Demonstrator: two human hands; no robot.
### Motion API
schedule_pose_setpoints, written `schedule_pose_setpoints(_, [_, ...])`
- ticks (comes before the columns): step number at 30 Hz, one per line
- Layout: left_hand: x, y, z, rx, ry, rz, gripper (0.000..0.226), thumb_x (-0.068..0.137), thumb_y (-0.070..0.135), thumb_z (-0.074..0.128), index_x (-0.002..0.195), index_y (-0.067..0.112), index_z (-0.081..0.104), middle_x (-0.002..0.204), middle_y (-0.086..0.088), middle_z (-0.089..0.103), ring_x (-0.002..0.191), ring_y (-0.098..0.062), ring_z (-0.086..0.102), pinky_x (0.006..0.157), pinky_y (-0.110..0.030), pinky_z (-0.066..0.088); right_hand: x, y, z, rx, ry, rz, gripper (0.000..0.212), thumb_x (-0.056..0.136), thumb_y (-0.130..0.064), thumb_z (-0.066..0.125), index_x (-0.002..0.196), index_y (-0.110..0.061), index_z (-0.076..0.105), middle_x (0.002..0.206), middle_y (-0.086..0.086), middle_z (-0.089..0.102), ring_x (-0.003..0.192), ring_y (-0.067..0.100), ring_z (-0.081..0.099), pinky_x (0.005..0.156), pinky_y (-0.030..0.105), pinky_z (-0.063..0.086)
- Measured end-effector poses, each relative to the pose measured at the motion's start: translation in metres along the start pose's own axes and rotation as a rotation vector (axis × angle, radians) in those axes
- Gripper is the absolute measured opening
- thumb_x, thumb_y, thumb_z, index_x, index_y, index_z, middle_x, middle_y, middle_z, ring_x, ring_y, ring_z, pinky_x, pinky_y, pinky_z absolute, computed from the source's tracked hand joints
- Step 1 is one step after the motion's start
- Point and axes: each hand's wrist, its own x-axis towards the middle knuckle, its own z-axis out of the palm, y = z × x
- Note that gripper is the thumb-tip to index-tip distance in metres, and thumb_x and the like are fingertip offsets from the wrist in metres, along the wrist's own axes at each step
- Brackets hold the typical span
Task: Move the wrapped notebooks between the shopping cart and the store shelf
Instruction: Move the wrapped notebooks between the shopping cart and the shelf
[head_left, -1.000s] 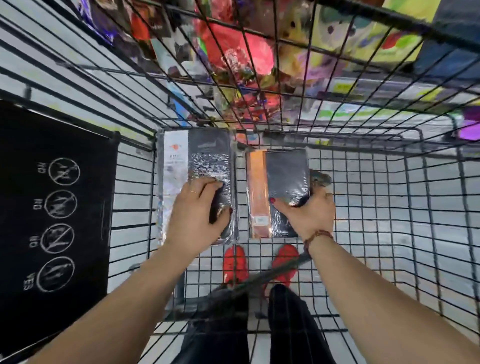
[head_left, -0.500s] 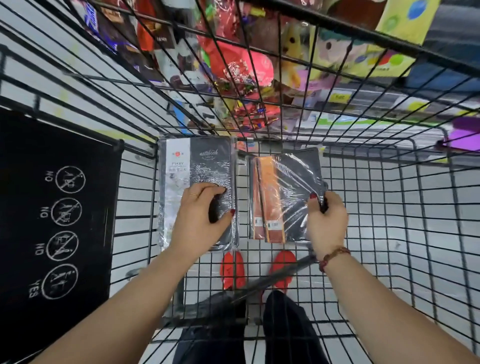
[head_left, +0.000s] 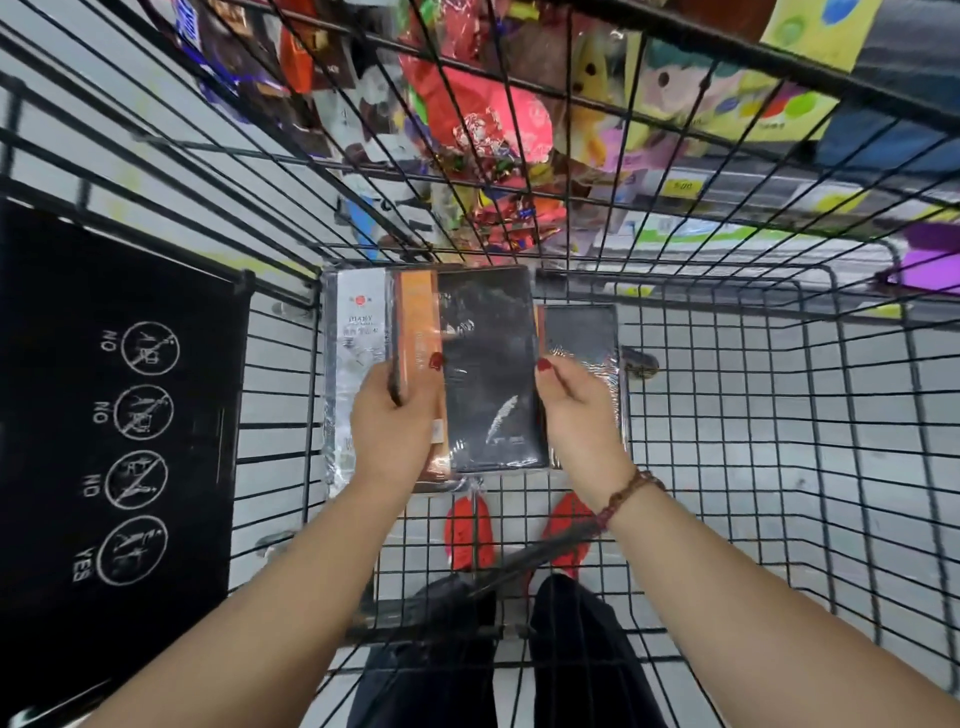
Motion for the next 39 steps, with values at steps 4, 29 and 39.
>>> schedule_pose_setpoints(4, [0.006, -0.004, -0.011, -0.04, 0.065, -0.006, 0.004, 0.09, 0.022, 0.062, 0.09, 0.022, 0.058, 0.08, 0.001, 0.063, 0.067, -0.015, 0.061, 0.046, -0.016, 0.049, 0.011, 0.02, -0.021, -0.276, 0.281, -0.041, 0.019, 0.085, -0.017, 0.062, 0.102, -0.011, 0.063, 0.096, 0.008, 0.064, 0.085, 0.017, 0.059, 0.077, 0.013, 0.048])
schedule_pose_setpoints(29, [-0.001, -0.005, -0.027, 0.047, 0.068, -0.078, 0.016, 0.087, 0.031, 0.065, 0.096, 0.018, 0.068, 0.073, -0.001, 0.065, 0.058, -0.011, 0.057, 0.043, -0.015, 0.044, -0.001, 0.029, -0.041, -0.495, 0.301, 0.14, 0.033, 0.084, -0.021, 0.064, 0.115, -0.01, 0.058, 0.115, 0.013, 0.052, 0.096, 0.023, 0.054, 0.078, 0.021, 0.041])
schedule_pose_setpoints(39, [-0.055, 0.065, -0.05, 0.084, 0.054, -0.076, 0.015, 0.084, 0.032, 0.065, 0.079, 0.022, 0.055, 0.072, 0.001, 0.053, 0.072, -0.023, 0.052, 0.079, -0.037, 0.046, -0.061, -0.053, -0.094, -0.167, 0.376, 0.066, 0.011, 0.093, -0.009, 0.045, 0.096, -0.011, 0.056, 0.07, 0.012, 0.059, 0.057, 0.024, 0.051, 0.057, 0.037, 0.046])
